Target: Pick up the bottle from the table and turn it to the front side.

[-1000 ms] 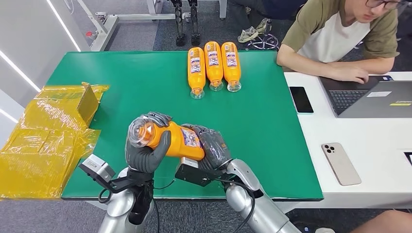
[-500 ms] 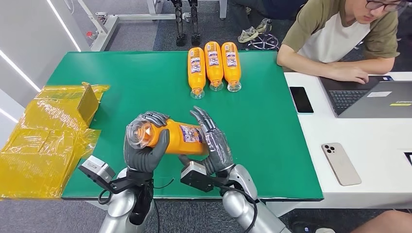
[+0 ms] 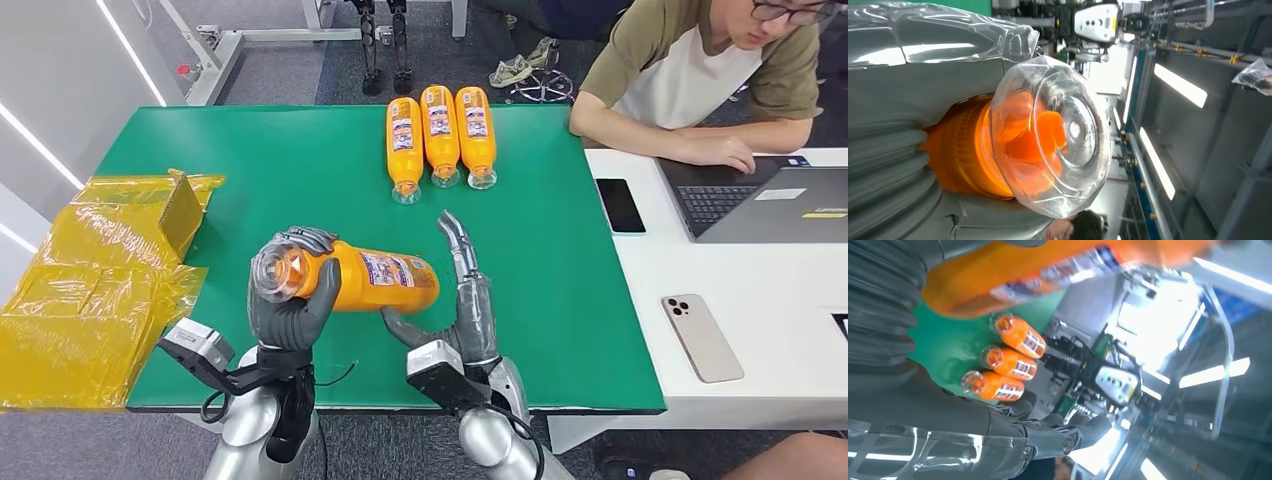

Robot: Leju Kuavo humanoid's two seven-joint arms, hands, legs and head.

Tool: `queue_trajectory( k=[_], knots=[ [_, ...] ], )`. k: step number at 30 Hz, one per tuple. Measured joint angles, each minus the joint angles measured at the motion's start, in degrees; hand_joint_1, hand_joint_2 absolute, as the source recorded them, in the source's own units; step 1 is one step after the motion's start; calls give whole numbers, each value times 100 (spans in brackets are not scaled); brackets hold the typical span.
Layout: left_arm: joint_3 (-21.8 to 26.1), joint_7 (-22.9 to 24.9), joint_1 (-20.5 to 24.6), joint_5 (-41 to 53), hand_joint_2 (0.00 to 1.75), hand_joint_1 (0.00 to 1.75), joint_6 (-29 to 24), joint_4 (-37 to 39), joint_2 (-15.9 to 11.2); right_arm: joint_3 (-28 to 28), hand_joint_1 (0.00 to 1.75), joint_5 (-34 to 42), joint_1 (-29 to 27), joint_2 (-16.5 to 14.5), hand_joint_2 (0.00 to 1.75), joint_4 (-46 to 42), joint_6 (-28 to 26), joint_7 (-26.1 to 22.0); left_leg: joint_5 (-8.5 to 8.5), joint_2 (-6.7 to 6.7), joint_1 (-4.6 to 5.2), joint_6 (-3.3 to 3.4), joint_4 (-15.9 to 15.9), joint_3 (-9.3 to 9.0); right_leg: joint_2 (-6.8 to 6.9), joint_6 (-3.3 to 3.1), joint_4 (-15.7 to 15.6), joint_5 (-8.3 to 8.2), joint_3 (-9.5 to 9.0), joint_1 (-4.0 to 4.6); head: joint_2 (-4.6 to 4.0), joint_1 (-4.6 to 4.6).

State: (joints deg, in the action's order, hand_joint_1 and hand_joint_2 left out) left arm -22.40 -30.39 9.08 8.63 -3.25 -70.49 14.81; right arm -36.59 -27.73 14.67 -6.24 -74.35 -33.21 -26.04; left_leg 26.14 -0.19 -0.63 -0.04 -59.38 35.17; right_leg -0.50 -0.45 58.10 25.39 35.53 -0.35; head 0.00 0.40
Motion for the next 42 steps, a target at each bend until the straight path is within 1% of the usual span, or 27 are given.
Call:
queue_trajectory(
  k=[4, 8, 9, 12, 13, 15, 17, 19, 25, 27, 29, 31, 33, 35, 38, 40, 42],
  knots=[
    [9, 170, -6, 331, 175, 175, -538, -2, 15, 25, 0, 401, -381, -8, 175, -533, -367, -236, 4, -1, 0, -1, 1, 1, 1, 1, 0, 5, 0, 0, 0, 2],
    [158, 457, -25, 1184, 175, 175, -1549, -39, -39, 43, 0, 557, -770, -16, 175, -1024, -493, -435, 7, 2, -1, -3, 3, 0, -2, -1, 0, 7, 0, 0, 0, 0],
    [221, 517, -34, 1355, 175, 175, -1730, -64, -64, 46, 0, 568, -847, -19, 175, -1131, -502, -459, 7, 2, -1, -3, 3, 0, -2, -2, 0, 8, 0, 0, 0, -1],
    [375, 623, -73, 1630, 175, 175, -1973, -147, -127, 64, 0, 592, -988, -26, 175, -1349, -511, -493, 6, -1, -2, -3, 4, 0, 1, -2, 1, 10, 0, 1, -1, 1],
    [410, 711, -83, 1851, 175, 175, -2144, -166, -145, 76, 0, 595, -1020, -34, 175, -1400, -511, -517, 6, 0, -2, -3, 4, 0, 1, -2, 1, 10, 0, 1, -1, 1],
    [505, 1015, -88, 2639, 175, 175, -2746, -183, -199, 120, 0, 594, -1085, -59, 175, -1502, -512, -596, 6, 6, -1, -3, 5, -2, -4, -3, 2, 10, -1, 1, 0, 2],
    [674, 1350, -71, 3634, 175, 175, -3349, -183, -303, 198, 0, 584, -1166, -83, 175, -1618, -511, -690, 6, 10, -1, -3, 5, -5, -7, -4, 2, 9, 0, 1, 0, 1],
    [901, 1604, -21, 4503, 175, 175, -3618, -181, -436, 293, 0, 577, -1256, -108, 175, -1754, -510, -783, 5, 5, -2, -4, 5, -5, -3, -4, 2, 10, 0, 2, 0, 1],
    [1644, 2247, 325, 6806, 175, 175, -3671, -95, -896, 522, 0, 601, -1528, -155, 175, -2090, -511, -1176, 5, 13, -2, -5, 6, -8, -10, -7, 3, 11, 0, 2, 0, 1],
    [1801, 2606, 524, 7490, 175, 175, -3671, 90, -1130, 602, 0, 612, -1587, -179, 175, -2136, -511, -1327, 4, 11, -2, -6, 6, -9, -8, -7, 3, 11, -1, 2, 0, 2],
    [1840, 2923, 768, 7910, 175, 175, -3671, 367, -1380, 666, 0, 619, -1617, -203, 175, -2153, -510, -1384, 2, 10, -3, -9, 6, -10, -6, -9, 5, 11, -1, 2, 0, 1],
    [1840, 3047, 978, 8011, 175, 175, -3671, 610, -1571, 713, 0, 626, -1633, -222, 175, -2156, -510, -1391, 1, 12, -3, -10, 6, -10, -7, -12, 7, 8, -2, 2, 0, 1],
    [1839, 3112, 1131, 8025, 175, 175, -3671, 800, -1699, 756, 0, 630, -1648, -237, 175, -2156, -510, -1392, 1, 13, -2, -10, 6, -11, -8, -14, 8, 7, -1, 2, 0, 2],
    [1781, 3345, 1320, 8057, 175, 175, -3670, 1044, -1828, 788, 0, 665, -1660, -247, 175, -2162, -510, -1392, 1, 12, -2, -10, 4, -11, -7, -14, 6, 7, 0, 2, 0, 3],
    [1486, 3716, 1914, 8107, 175, 175, -3591, 1816, -2113, 819, 0, 740, -1669, -255, 175, -2176, -510, -1393, -3, 3, -2, -11, 3, -9, -1, -14, 7, 7, -1, 2, 0, 4],
    [1241, 3753, 2366, 8116, 175, 175, -3348, 2412, -2310, 826, 0, 799, -1672, -257, 175, -2179, -510, -1394, -5, 7, -3, -14, 4, -10, -5, -16, 10, 5, -1, 2, 0, 4],
    [936, 3817, 2750, 8118, 175, 175, -2897, 2958, -2542, 825, 0, 884, -1674, -256, 175, -2180, -510, -1394, -6, 23, -2, -16, 5, -14, -20, -20, 13, 2, -1, 2, 0, 3]
  ],
)
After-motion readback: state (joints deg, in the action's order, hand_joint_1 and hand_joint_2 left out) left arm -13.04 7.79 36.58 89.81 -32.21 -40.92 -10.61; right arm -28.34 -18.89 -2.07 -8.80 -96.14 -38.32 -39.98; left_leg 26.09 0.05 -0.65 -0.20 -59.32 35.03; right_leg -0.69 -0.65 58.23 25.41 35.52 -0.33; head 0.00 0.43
